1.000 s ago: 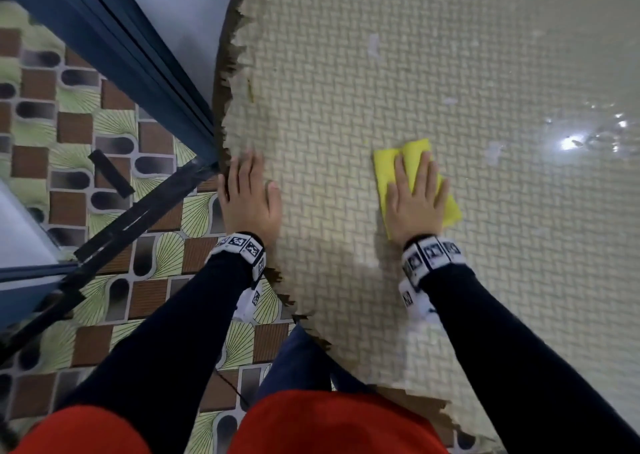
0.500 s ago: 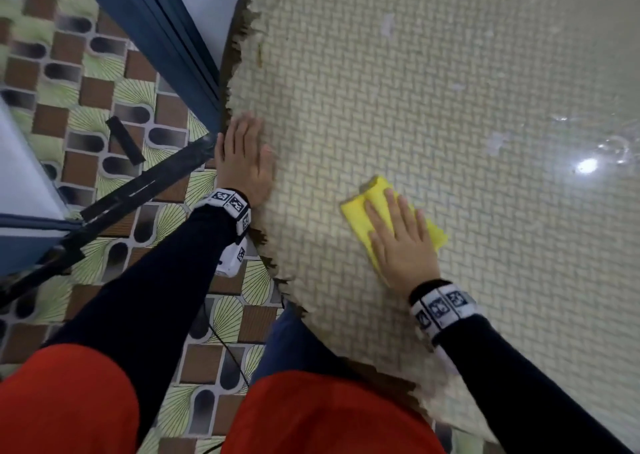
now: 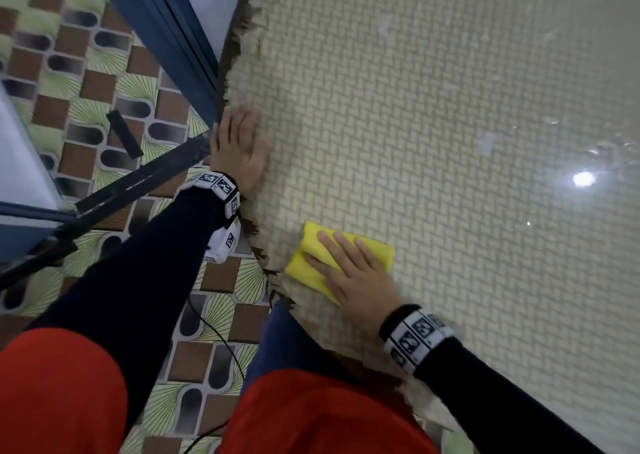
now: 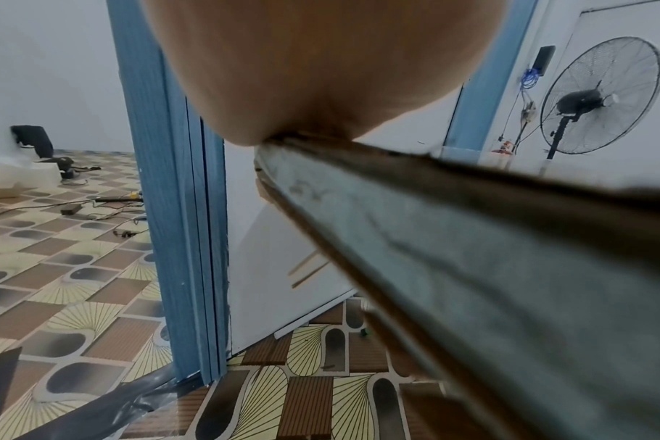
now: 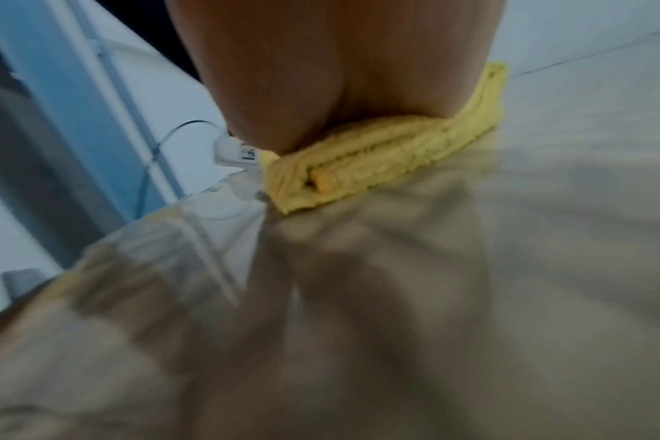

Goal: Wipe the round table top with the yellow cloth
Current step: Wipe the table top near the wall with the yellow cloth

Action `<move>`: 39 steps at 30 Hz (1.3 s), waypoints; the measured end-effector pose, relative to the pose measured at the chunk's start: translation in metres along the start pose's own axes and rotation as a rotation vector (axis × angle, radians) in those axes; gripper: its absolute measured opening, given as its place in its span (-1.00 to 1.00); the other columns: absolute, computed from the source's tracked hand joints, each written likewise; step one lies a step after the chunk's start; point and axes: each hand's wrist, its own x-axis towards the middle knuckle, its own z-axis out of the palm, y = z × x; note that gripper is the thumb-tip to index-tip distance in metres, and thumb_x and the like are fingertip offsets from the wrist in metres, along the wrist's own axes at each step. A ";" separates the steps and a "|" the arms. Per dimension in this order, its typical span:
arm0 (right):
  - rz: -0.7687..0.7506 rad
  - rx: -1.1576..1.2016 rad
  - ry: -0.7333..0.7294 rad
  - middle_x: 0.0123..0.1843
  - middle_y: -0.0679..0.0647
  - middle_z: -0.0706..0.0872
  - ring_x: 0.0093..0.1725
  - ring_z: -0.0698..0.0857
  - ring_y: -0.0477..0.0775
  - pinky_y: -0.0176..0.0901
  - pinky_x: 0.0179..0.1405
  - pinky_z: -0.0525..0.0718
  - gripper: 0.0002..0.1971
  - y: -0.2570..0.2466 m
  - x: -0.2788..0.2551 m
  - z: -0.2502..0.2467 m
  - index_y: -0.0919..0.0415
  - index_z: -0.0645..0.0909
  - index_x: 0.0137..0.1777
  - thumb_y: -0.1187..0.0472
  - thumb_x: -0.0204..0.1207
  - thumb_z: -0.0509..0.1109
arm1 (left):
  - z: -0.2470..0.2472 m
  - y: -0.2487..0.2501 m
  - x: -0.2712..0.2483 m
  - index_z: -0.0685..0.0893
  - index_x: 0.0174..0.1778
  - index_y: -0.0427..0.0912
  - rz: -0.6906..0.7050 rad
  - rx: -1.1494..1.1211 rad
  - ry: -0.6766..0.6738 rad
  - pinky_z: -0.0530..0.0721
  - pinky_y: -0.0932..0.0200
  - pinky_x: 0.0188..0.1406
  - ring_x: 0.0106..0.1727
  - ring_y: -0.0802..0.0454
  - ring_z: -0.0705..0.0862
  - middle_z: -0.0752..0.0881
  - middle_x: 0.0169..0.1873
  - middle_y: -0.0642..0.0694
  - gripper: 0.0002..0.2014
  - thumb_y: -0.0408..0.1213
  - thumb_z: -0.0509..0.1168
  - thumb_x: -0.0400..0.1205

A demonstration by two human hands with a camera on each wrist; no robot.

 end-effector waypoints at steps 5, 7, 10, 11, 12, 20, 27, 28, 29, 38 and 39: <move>0.352 0.021 0.011 0.73 0.11 -0.06 0.69 0.00 0.25 0.16 0.62 -0.11 -0.47 0.074 0.023 -0.031 -0.14 -0.06 0.69 -0.06 0.72 -0.20 | -0.004 0.001 0.001 0.07 0.70 0.04 -0.010 0.024 -0.058 -0.23 -0.12 0.66 0.71 -0.04 -0.16 0.00 0.71 0.05 -0.37 0.12 -0.17 0.68; 0.529 0.096 0.026 0.72 0.05 -0.26 0.70 -0.21 0.17 0.13 0.63 -0.25 -0.49 0.086 0.059 -0.046 -0.21 -0.20 0.67 -0.10 0.73 -0.23 | -0.004 0.002 0.002 0.08 0.71 0.01 0.001 0.041 -0.053 -0.25 -0.10 0.65 0.71 -0.05 -0.14 0.01 0.71 0.04 -0.37 0.09 -0.17 0.68; 0.560 0.102 0.045 0.72 0.08 -0.30 0.69 -0.24 0.17 0.18 0.62 -0.29 -0.47 0.067 0.108 -0.054 -0.20 -0.20 0.68 -0.08 0.74 -0.17 | -0.002 0.001 -0.003 0.22 0.68 -0.09 0.070 0.047 0.033 -0.14 -0.09 0.64 0.70 -0.08 0.01 0.15 0.69 -0.04 -0.35 0.09 -0.18 0.68; 0.509 0.090 0.040 0.72 0.09 -0.29 0.69 -0.24 0.18 0.20 0.62 -0.29 -0.47 0.053 0.118 -0.052 -0.18 -0.19 0.68 -0.08 0.74 -0.18 | -0.001 -0.001 -0.004 0.28 0.65 -0.12 0.098 0.049 0.063 -0.09 -0.12 0.64 0.69 -0.09 0.07 0.22 0.67 -0.07 -0.35 0.08 -0.17 0.67; 0.445 0.064 0.039 0.72 0.10 -0.27 0.69 -0.23 0.20 0.23 0.62 -0.28 -0.47 0.037 0.122 -0.048 -0.16 -0.17 0.69 -0.07 0.73 -0.21 | 0.000 -0.002 -0.005 0.33 0.63 -0.15 0.113 0.046 0.083 -0.05 -0.12 0.63 0.68 -0.09 0.12 0.27 0.65 -0.09 -0.37 0.07 -0.16 0.68; 0.038 -0.015 0.047 0.71 0.08 0.14 0.66 0.19 0.21 0.24 0.55 0.27 -0.46 0.012 0.050 -0.014 -0.16 0.15 0.66 0.02 0.69 0.13 | -0.009 -0.005 -0.003 0.47 0.50 -0.25 0.167 0.004 0.092 0.11 -0.12 0.58 0.60 -0.13 0.30 0.41 0.56 -0.19 -0.47 -0.06 -0.10 0.71; 0.612 0.140 0.106 0.73 0.05 -0.25 0.70 -0.23 0.15 0.12 0.62 -0.33 -0.47 0.054 0.153 -0.063 -0.23 -0.17 0.67 -0.09 0.70 -0.26 | -0.030 -0.017 0.058 0.42 0.50 -0.31 0.270 -0.010 0.053 0.17 -0.10 0.56 0.59 -0.20 0.29 0.37 0.57 -0.25 -0.50 -0.09 -0.06 0.73; 0.639 0.141 0.101 0.72 0.07 -0.29 0.69 -0.25 0.17 0.15 0.62 -0.34 -0.48 0.049 0.173 -0.068 -0.22 -0.20 0.67 -0.08 0.71 -0.25 | -0.031 -0.017 0.069 0.40 0.52 -0.30 0.260 -0.008 0.057 0.17 -0.11 0.56 0.60 -0.20 0.27 0.35 0.59 -0.24 -0.50 -0.09 -0.07 0.74; 0.628 0.134 0.091 0.72 0.08 -0.31 0.69 -0.27 0.18 0.18 0.62 -0.33 -0.48 0.041 0.190 -0.069 -0.20 -0.21 0.67 -0.07 0.73 -0.24 | -0.032 -0.017 0.079 0.39 0.53 -0.30 0.252 -0.002 0.057 0.18 -0.12 0.57 0.61 -0.21 0.26 0.34 0.59 -0.23 -0.49 -0.09 -0.07 0.74; 0.245 0.056 0.184 0.67 0.09 0.25 0.65 0.24 0.18 0.19 0.56 0.26 -0.53 -0.003 0.127 -0.032 -0.11 0.31 0.62 0.03 0.70 0.06 | -0.038 -0.005 0.148 0.35 0.58 -0.27 0.276 0.018 0.001 0.10 -0.09 0.65 0.67 -0.12 0.15 0.25 0.65 -0.17 -0.47 -0.09 -0.09 0.74; 0.299 0.049 0.191 0.67 0.09 0.25 0.65 0.24 0.18 0.20 0.55 0.28 -0.52 0.006 0.122 -0.035 -0.10 0.30 0.62 0.03 0.70 0.04 | -0.038 -0.005 0.152 0.32 0.59 -0.25 0.284 0.028 -0.011 0.09 -0.09 0.66 0.68 -0.10 0.12 0.22 0.66 -0.14 -0.49 -0.10 -0.08 0.75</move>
